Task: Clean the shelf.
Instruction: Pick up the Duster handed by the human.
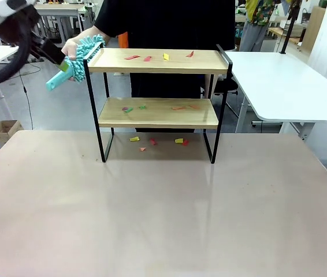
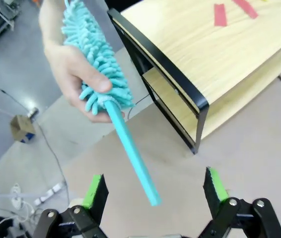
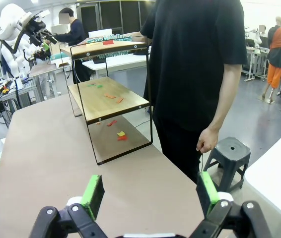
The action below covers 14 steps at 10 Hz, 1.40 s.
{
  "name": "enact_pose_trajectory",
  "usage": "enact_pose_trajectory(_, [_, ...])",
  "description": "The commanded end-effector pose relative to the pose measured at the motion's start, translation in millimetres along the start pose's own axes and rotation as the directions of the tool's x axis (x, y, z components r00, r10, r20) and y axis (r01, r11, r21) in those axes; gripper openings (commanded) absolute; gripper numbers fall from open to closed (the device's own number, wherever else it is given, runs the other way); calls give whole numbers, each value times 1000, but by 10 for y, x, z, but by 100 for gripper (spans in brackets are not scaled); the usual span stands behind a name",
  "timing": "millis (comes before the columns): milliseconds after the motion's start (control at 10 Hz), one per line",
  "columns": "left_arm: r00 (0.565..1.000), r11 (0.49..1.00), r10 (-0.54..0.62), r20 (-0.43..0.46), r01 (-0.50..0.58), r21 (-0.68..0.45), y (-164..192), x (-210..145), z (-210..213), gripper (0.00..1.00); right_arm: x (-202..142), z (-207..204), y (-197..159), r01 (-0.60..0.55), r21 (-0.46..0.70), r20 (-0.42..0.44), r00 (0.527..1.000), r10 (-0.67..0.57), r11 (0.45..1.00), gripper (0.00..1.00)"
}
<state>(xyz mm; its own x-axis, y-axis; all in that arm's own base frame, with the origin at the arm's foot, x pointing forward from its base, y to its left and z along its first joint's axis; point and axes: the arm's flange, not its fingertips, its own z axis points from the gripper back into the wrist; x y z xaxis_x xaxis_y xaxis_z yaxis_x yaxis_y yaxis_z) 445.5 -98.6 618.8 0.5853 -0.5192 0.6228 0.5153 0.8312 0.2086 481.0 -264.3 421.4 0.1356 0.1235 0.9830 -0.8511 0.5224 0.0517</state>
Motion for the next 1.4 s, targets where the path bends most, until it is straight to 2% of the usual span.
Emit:
enact_pose_trajectory(0, [999, 996, 15, -30, -12, 91, -67, 21, -217, 100, 25, -12, 7, -5, 1, 2, 1000, 5, 1000, 100])
enact_pose_trajectory(400, [995, 992, 50, -81, -40, 116, 13, 15, -520, 100, 25, -12, 7, -5, 1, 2, 1000, 5, 1000, 100])
enact_pose_trajectory(700, [984, 989, 131, -124, -120, 89, 135, -16, -659, 100, 25, -12, 7, -5, 1, 2, 1000, 5, 1000, 100])
enact_pose_trajectory(800, [979, 986, 157, -130, -148, 78, 170, -16, -642, 42, 25, -12, 7, -5, 1, 2, 1000, 5, 1000, 100])
enact_pose_trajectory(900, [978, 985, 164, -130, -156, 73, 183, -20, -618, 42, 25, -12, 7, -5, 1, 2, 1000, 5, 1000, 100])
enact_pose_trajectory(1000, [974, 982, 181, -134, -171, 78, 191, -20, -597, 0, 25, -12, 7, -5, 1, 2, 1000, 5, 1000, 100])
enact_pose_trajectory(1100, [973, 980, 188, -137, -177, 86, 196, -25, -586, 40, 25, -12, 7, -5, 1, 2, 1000, 5, 1000, 100])
enact_pose_trajectory(1200, [971, 979, 195, -136, -184, 92, 196, -28, -571, 0, 25, -12, 7, -5, 1, 2, 1000, 5, 1000, 100])
enact_pose_trajectory(1300, [970, 977, 202, -137, -190, 94, 200, -29, -558, 0, 25, -12, 7, -5, 1, 2, 1000, 5, 1000, 100])
